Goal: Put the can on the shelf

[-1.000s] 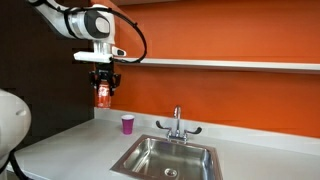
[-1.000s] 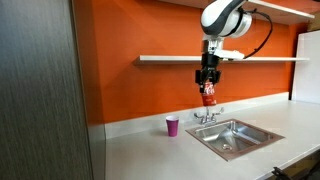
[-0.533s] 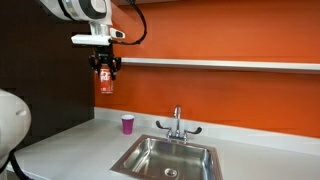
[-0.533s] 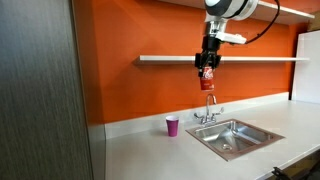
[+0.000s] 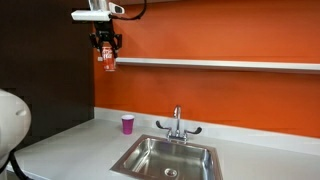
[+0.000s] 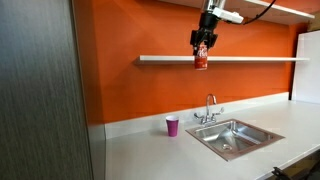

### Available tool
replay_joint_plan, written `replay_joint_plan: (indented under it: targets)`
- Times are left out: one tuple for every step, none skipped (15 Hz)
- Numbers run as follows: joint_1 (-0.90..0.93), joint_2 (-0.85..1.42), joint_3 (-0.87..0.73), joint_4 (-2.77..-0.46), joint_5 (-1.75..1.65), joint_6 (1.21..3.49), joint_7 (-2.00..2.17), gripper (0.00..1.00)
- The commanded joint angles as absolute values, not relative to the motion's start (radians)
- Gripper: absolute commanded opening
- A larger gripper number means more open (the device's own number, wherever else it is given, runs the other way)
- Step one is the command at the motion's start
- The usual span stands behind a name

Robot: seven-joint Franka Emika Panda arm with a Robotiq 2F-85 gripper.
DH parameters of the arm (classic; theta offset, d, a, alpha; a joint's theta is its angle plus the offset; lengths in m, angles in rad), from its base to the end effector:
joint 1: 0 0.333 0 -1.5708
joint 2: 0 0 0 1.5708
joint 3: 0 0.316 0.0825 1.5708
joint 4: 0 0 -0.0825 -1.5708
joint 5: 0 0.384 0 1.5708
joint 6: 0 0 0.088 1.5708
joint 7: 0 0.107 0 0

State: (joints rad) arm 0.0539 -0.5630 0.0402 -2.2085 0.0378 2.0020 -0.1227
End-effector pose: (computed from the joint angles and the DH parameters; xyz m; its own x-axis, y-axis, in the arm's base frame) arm 0.4078 0.0446 0.6281 0.9169 0.1954 0.3480 0.1987 -0.9797 0.0265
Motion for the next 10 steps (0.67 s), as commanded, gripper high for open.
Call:
replay_joint_plan:
  targets:
    - [0.055, -0.516, 0.051, -2.074, 0.019, 1.949, -0.088, 0.39]
    - [0.055, -0.505, 0.052, -2.046, 0.02, 1.949, -0.085, 0.39]
    - [0.054, -0.493, 0.054, -2.021, 0.019, 1.949, -0.083, 0.39]
    - [0.054, -0.479, 0.056, -1.996, 0.017, 1.95, -0.082, 0.39]
    - [0.054, -0.465, 0.057, -1.972, 0.016, 1.95, -0.081, 0.39]
    - [0.054, -0.449, 0.058, -1.949, 0.017, 1.951, -0.081, 0.39]
    - [0.054, -0.435, 0.059, -1.929, 0.018, 1.957, -0.08, 0.39]
    - [0.055, -0.419, 0.06, -1.905, 0.018, 1.959, -0.08, 0.39]
    - [0.054, -0.404, 0.061, -1.886, 0.016, 1.964, -0.079, 0.39]
    - [0.055, -0.389, 0.062, -1.867, 0.017, 1.973, -0.08, 0.39]
